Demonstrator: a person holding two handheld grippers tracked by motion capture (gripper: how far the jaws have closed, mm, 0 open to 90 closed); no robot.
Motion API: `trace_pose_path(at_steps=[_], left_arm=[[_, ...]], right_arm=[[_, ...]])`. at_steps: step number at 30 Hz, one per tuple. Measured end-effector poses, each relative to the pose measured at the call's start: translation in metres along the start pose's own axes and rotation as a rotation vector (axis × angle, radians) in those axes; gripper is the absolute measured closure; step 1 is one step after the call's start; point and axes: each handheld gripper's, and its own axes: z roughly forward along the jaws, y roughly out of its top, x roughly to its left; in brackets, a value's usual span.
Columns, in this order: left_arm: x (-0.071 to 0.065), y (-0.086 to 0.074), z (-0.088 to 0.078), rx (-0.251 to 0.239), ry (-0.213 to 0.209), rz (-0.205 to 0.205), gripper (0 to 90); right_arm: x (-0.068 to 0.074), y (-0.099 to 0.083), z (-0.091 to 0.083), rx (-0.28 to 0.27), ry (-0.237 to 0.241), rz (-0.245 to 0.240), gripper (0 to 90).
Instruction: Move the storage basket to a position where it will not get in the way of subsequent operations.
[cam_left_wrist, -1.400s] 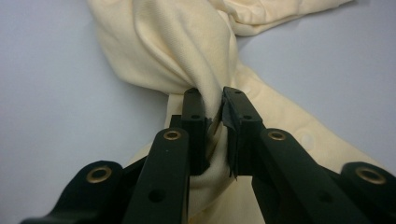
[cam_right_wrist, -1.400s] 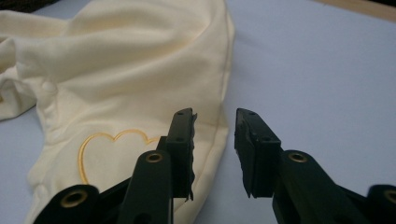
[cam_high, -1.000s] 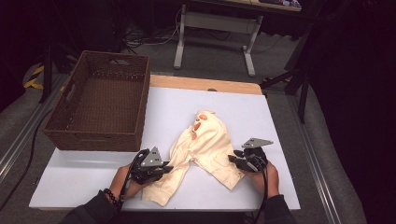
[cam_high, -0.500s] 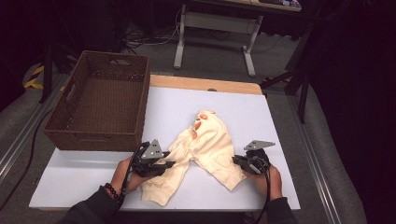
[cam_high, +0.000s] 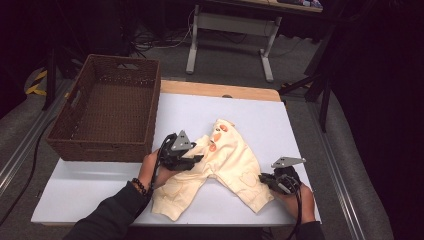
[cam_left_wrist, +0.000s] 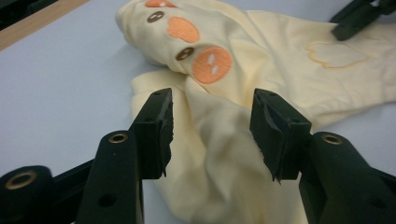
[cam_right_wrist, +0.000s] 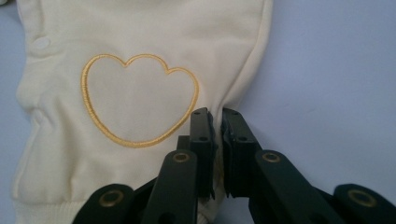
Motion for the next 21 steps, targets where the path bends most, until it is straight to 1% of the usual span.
trace_pose_path(at_steps=[1, 3, 4, 5, 6, 7, 8, 9, 10, 11, 12, 13, 14, 15, 16, 18, 19, 20, 21], left_arm=[[0.003, 0.001, 0.004, 0.007, 0.011, -0.003, 49.9], [0.011, 0.005, 0.014, 0.029, 0.011, -0.039, 49.7], [0.014, 0.006, 0.018, 0.040, 0.026, -0.042, 50.0], [0.018, 0.007, 0.022, 0.056, 0.038, -0.045, 50.0], [0.021, 0.007, 0.026, 0.062, 0.041, -0.051, 50.0], [0.026, 0.006, 0.032, 0.085, 0.047, -0.061, 50.0], [0.030, 0.006, 0.035, 0.099, 0.043, -0.082, 49.7], [0.034, 0.005, 0.039, 0.101, 0.037, -0.104, 49.3], [0.036, 0.004, 0.041, 0.107, 0.039, -0.112, 48.8], [0.039, 0.004, 0.045, 0.120, 0.052, -0.114, 47.5], [0.041, 0.003, 0.046, 0.133, 0.047, -0.117, 47.0], [0.043, 0.003, 0.049, 0.144, 0.041, -0.126, 46.1], [0.044, 0.003, 0.051, 0.160, 0.048, -0.128, 44.2], [0.046, 0.003, 0.053, 0.163, 0.049, -0.127, 42.4], [0.048, 0.003, 0.056, 0.173, 0.043, -0.136, 41.3], [0.048, 0.004, 0.060, 0.183, 0.044, -0.134, 39.2], [0.048, 0.004, 0.063, 0.202, 0.032, -0.130, 38.9], [0.048, 0.004, 0.065, 0.208, 0.030, -0.123, 38.8], [0.047, 0.004, 0.066, 0.214, 0.029, -0.122, 38.6]], right_arm=[[0.000, 0.001, 0.001, -0.004, -0.003, 0.000, 78.0], [-0.002, 0.003, 0.001, -0.011, -0.008, -0.009, 73.7], [-0.003, 0.006, 0.001, -0.029, -0.019, -0.007, 69.9], [-0.004, 0.009, 0.000, -0.048, -0.026, -0.008, 69.0], [-0.005, 0.013, -0.001, -0.081, -0.018, -0.012, 68.1], [-0.006, 0.016, -0.001, -0.106, -0.011, -0.001, 67.2], [-0.007, 0.023, 0.000, -0.149, -0.005, 0.010, 65.0], [-0.008, 0.028, 0.001, -0.173, 0.003, 0.009, 63.3], [-0.009, 0.035, 0.002, -0.181, 0.015, 0.006, 59.8], [-0.010, 0.041, 0.004, -0.191, 0.018, -0.001, 56.7], [-0.011, 0.050, 0.006, -0.216, 0.024, -0.005, 56.0], [-0.012, 0.055, 0.008, -0.236, 0.031, -0.004, 55.5], [-0.014, 0.065, 0.012, -0.245, 0.049, 0.003, 53.5], [-0.013, 0.073, 0.016, -0.238, 0.053, 0.000, 50.6], [-0.013, 0.079, 0.019, -0.236, 0.046, -0.010, 47.5], [-0.009, 0.096, 0.028, -0.226, 0.041, -0.040, 46.9], [-0.007, 0.101, 0.031, -0.219, 0.043, -0.049, 46.7], [-0.005, 0.109, 0.036, -0.215, 0.041, -0.065, 45.8], [-0.004, 0.114, 0.040, -0.204, 0.048, -0.058, 44.5]])
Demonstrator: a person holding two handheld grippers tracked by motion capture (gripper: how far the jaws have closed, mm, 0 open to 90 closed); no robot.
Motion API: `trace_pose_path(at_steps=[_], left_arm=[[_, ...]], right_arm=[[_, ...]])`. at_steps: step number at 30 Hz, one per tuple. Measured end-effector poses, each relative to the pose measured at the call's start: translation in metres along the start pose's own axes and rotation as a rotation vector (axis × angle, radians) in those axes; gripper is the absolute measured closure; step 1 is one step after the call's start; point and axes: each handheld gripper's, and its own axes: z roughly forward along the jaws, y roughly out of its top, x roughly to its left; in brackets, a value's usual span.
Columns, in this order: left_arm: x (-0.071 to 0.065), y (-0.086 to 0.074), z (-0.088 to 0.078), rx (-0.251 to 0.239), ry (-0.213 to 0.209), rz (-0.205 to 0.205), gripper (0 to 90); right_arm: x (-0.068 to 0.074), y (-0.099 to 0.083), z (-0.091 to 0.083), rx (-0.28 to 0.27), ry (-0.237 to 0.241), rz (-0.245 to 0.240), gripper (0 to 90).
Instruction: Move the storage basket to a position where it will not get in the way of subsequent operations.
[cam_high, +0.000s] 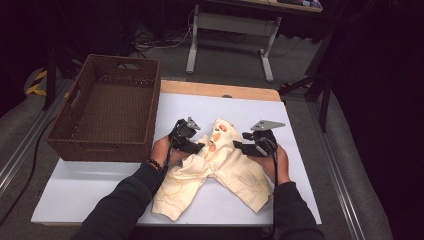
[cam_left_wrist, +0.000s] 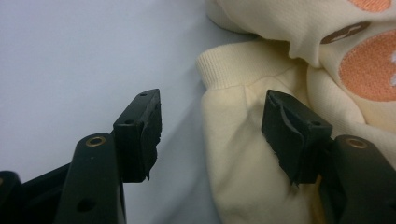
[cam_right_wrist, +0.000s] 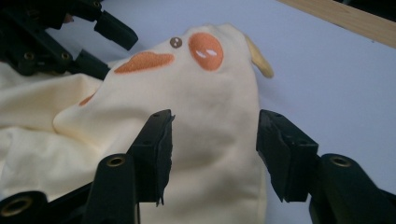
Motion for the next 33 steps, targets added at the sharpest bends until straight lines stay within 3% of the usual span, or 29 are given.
trace_pose_path(at_steps=[4, 8, 10, 13, 14, 17, 18, 22, 25, 28, 29, 33], left_arm=[[0.001, -0.001, 0.005, 0.025, -0.012, -0.017, 39.3], [0.001, -0.002, 0.007, 0.011, -0.032, -0.029, 44.9], [-0.001, -0.003, 0.006, 0.015, -0.042, -0.041, 51.1], [-0.002, -0.002, 0.006, 0.017, -0.064, -0.025, 64.7], [-0.004, -0.002, 0.005, 0.028, -0.069, -0.043, 67.0], [-0.002, -0.003, 0.006, -0.001, -0.088, -0.048, 75.7], [-0.002, -0.003, 0.006, -0.001, -0.086, -0.046, 77.6], [-0.006, 0.000, 0.002, 0.019, -0.039, -0.005, 80.8], [-0.009, 0.001, 0.000, 0.010, 0.013, 0.011, 81.7], [-0.009, 0.001, -0.003, -0.003, 0.042, 0.011, 81.9], [-0.008, 0.002, -0.005, -0.003, 0.053, 0.015, 81.9], [-0.007, 0.001, -0.007, -0.005, 0.063, 0.013, 81.9]], right_arm=[[-0.003, 0.011, 0.023, 0.047, -0.007, 0.013, 40.9], [-0.007, 0.014, 0.037, 0.060, 0.013, 0.062, 42.1], [-0.008, 0.013, 0.041, 0.071, 0.027, 0.076, 47.4], [-0.008, 0.013, 0.046, 0.096, 0.073, 0.087, 68.0], [-0.007, 0.013, 0.046, 0.101, 0.081, 0.082, 74.2], [-0.004, 0.014, 0.046, 0.114, 0.091, 0.061, 89.4], [-0.003, 0.014, 0.045, 0.116, 0.088, 0.059, 90.0], [-0.002, 0.016, 0.041, 0.105, 0.039, 0.038, 89.5], [-0.008, 0.015, 0.042, 0.097, -0.006, 0.074, 58.3], [-0.015, 0.011, 0.047, 0.102, -0.011, 0.131, 45.1], [-0.016, 0.010, 0.049, 0.105, -0.017, 0.138, 43.2], [-0.018, 0.007, 0.060, 0.143, 0.042, 0.177, 48.5]])
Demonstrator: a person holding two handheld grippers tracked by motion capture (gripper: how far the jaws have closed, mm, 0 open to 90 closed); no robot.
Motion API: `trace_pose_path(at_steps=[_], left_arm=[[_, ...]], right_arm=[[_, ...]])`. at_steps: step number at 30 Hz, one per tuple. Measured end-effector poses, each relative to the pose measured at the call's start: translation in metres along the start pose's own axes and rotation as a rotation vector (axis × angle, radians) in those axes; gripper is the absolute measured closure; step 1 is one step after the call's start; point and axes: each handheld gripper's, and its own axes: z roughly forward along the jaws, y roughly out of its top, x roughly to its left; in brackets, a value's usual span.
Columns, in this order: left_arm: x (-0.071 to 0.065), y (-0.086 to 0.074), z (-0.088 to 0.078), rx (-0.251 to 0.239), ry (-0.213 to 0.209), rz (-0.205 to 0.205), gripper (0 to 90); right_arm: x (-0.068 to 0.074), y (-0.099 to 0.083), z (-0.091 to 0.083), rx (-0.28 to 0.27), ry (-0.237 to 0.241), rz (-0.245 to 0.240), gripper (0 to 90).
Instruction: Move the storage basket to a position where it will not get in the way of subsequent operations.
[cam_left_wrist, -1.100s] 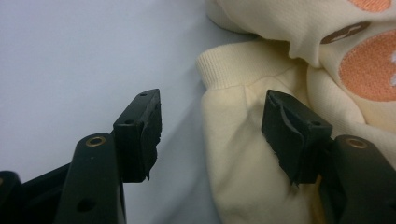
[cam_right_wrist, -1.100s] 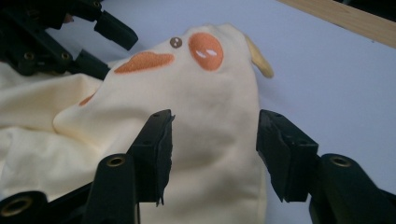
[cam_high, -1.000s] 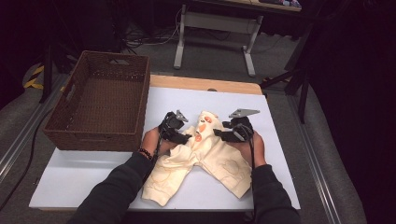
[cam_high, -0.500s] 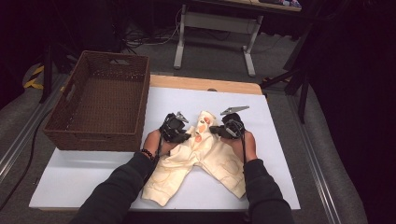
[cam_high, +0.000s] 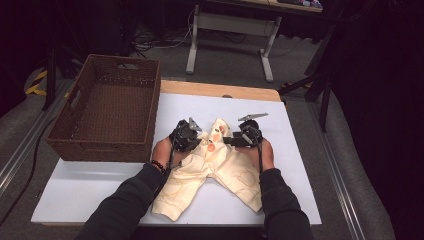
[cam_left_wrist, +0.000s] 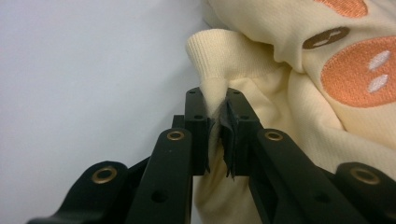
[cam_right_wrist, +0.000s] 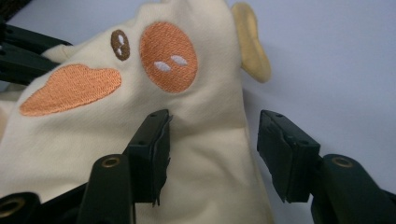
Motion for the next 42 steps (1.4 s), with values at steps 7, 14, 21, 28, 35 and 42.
trace_pose_path(at_steps=[7, 14, 21, 28, 35, 42], left_arm=[[-0.001, 0.000, 0.000, -0.008, 0.013, 0.003, 81.9], [0.003, 0.000, -0.008, -0.044, 0.085, -0.013, 81.9], [0.015, -0.004, -0.014, -0.107, 0.176, -0.096, 81.4], [0.022, -0.005, -0.014, -0.143, 0.235, -0.150, 80.4], [0.027, -0.001, -0.014, -0.185, 0.267, -0.187, 70.8], [0.015, 0.008, -0.026, -0.246, 0.233, -0.119, 58.8]], right_arm=[[0.004, 0.001, 0.005, 0.018, 0.041, -0.022, 83.2], [0.014, 0.007, -0.007, 0.002, -0.074, -0.115, 88.3], [0.001, 0.007, -0.039, -0.116, -0.191, -0.079, 88.2], [-0.004, -0.001, -0.044, -0.113, -0.216, -0.042, 87.6], [-0.007, -0.013, -0.044, -0.091, -0.228, -0.026, 80.2], [-0.007, -0.022, -0.051, -0.112, -0.229, -0.041, 74.0]])
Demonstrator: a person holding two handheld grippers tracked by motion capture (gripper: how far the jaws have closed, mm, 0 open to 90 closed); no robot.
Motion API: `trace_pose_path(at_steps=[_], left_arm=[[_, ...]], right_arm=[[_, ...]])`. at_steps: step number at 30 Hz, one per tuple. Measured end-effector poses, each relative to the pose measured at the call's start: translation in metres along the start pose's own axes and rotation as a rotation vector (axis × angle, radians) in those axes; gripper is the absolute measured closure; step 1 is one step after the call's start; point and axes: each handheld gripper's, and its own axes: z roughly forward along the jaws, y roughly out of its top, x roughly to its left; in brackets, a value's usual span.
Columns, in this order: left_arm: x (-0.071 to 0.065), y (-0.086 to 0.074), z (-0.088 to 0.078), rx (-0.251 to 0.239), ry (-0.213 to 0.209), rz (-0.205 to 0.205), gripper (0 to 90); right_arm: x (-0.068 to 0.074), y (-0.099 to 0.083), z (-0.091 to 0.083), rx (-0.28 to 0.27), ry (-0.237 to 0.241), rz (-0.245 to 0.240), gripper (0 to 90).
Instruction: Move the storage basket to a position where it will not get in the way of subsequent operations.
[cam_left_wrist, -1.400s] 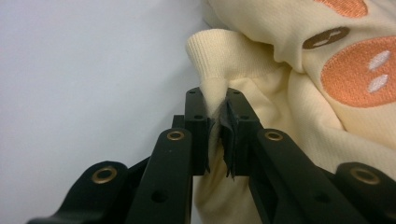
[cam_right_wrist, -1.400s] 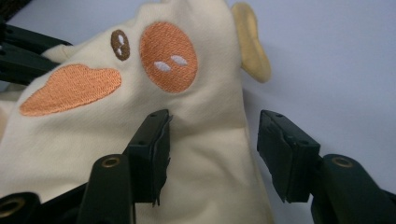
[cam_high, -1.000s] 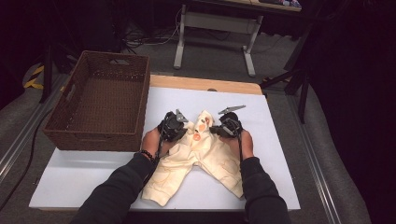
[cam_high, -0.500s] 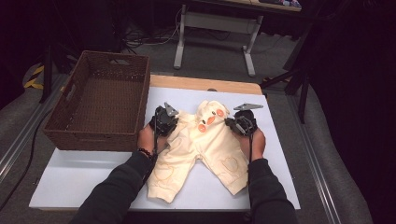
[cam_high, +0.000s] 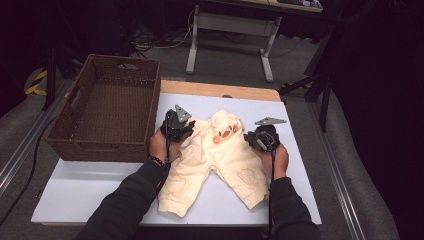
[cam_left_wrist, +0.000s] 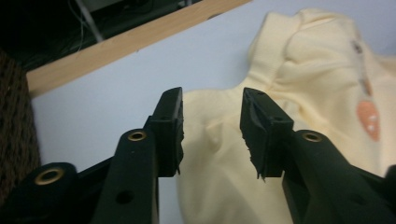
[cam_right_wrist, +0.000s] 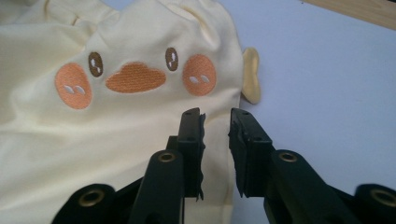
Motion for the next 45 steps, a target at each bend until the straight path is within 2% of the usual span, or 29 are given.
trace_pose_path(at_steps=[2, 5, 7, 9, 12, 13, 15, 17, 18, 20, 21, 22, 24, 25, 27, 30, 33, 35, 37, 38, 39, 41, 42, 44, 45], left_arm=[[-0.003, 0.002, -0.003, 0.006, -0.022, 0.025, 57.0], [-0.008, 0.003, -0.012, -0.010, -0.095, 0.034, 51.8], [-0.011, 0.001, -0.018, -0.017, -0.123, 0.072, 48.5], [-0.017, -0.005, -0.025, -0.006, -0.171, 0.103, 44.0], [-0.025, -0.015, -0.036, -0.010, -0.233, 0.145, 39.4], [-0.030, -0.021, -0.043, -0.013, -0.256, 0.173, 37.9], [-0.036, -0.030, -0.051, -0.020, -0.273, 0.217, 36.5], [-0.040, -0.042, -0.061, -0.018, -0.315, 0.251, 35.7], [-0.041, -0.047, -0.066, -0.003, -0.316, 0.284, 35.3], [-0.043, -0.057, -0.077, -0.014, -0.359, 0.290, 34.0], [-0.043, -0.063, -0.083, -0.021, -0.364, 0.293, 34.1], [-0.045, -0.068, -0.089, -0.022, -0.380, 0.293, 34.1], [-0.047, -0.077, -0.100, -0.012, -0.404, 0.338, 33.8], [-0.048, -0.081, -0.104, -0.011, -0.413, 0.336, 33.8], [-0.050, -0.089, -0.112, -0.004, -0.459, 0.327, 33.5], [-0.057, -0.099, -0.119, 0.017, -0.494, 0.357, 33.5], [-0.061, -0.107, -0.118, 0.059, -0.523, 0.377, 34.2], [-0.062, -0.112, -0.117, 0.072, -0.539, 0.379, 39.2], [-0.059, -0.111, -0.114, 0.067, -0.540, 0.369, 42.2], [-0.058, -0.112, -0.112, 0.078, -0.535, 0.355, 46.9], [-0.057, -0.114, -0.110, 0.089, -0.551, 0.328, 52.3], [-0.058, -0.114, -0.110, 0.086, -0.558, 0.342, 60.4], [-0.059, -0.114, -0.110, 0.097, -0.557, 0.370, 66.5], [-0.060, -0.113, -0.109, 0.112, -0.551, 0.391, 75.6], [-0.061, -0.113, -0.110, 0.122, -0.552, 0.381, 79.1]], right_arm=[[0.000, -0.002, -0.006, -0.025, 0.010, -0.008, 70.3], [0.002, -0.007, -0.018, -0.074, 0.037, -0.028, 67.2], [0.003, -0.013, -0.027, -0.098, 0.051, -0.040, 65.2], [0.004, -0.020, -0.035, -0.122, 0.075, -0.054, 61.6], [0.006, -0.032, -0.043, -0.129, 0.090, -0.068, 59.3], [0.006, -0.035, -0.045, -0.128, 0.091, -0.070, 58.4], [0.005, -0.045, -0.050, -0.118, 0.090, -0.069, 57.8], [0.004, -0.053, -0.053, -0.099, 0.078, -0.072, 57.4], [0.002, -0.057, -0.053, -0.081, 0.073, -0.068, 57.8], [0.001, -0.064, -0.053, -0.041, 0.081, -0.072, 57.6], [0.001, -0.067, -0.053, -0.027, 0.071, -0.071, 57.7], [0.001, -0.071, -0.053, -0.013, 0.082, -0.071, 57.5], [0.002, -0.076, -0.052, 0.004, 0.092, -0.071, 57.6], [0.003, -0.079, -0.051, 0.019, 0.092, -0.070, 57.7], [0.004, -0.084, -0.049, 0.046, 0.095, -0.067, 57.7], [0.006, -0.089, -0.045, 0.067, 0.102, -0.053, 58.4], [0.007, -0.092, -0.046, 0.060, 0.098, -0.039, 62.3], [0.008, -0.093, -0.047, 0.061, 0.109, -0.030, 74.3], [0.008, -0.094, -0.048, 0.065, 0.112, -0.035, 79.5], [0.008, -0.094, -0.048, 0.063, 0.116, -0.035, 82.1], [0.008, -0.094, -0.049, 0.064, 0.122, -0.033, 83.4], [0.008, -0.095, -0.051, 0.068, 0.128, -0.031, 85.0], [0.009, -0.095, -0.052, 0.075, 0.131, -0.032, 85.6], [0.010, -0.096, -0.054, 0.078, 0.137, -0.039, 85.8], [0.011, -0.097, -0.056, 0.082, 0.146, -0.045, 85.8]])
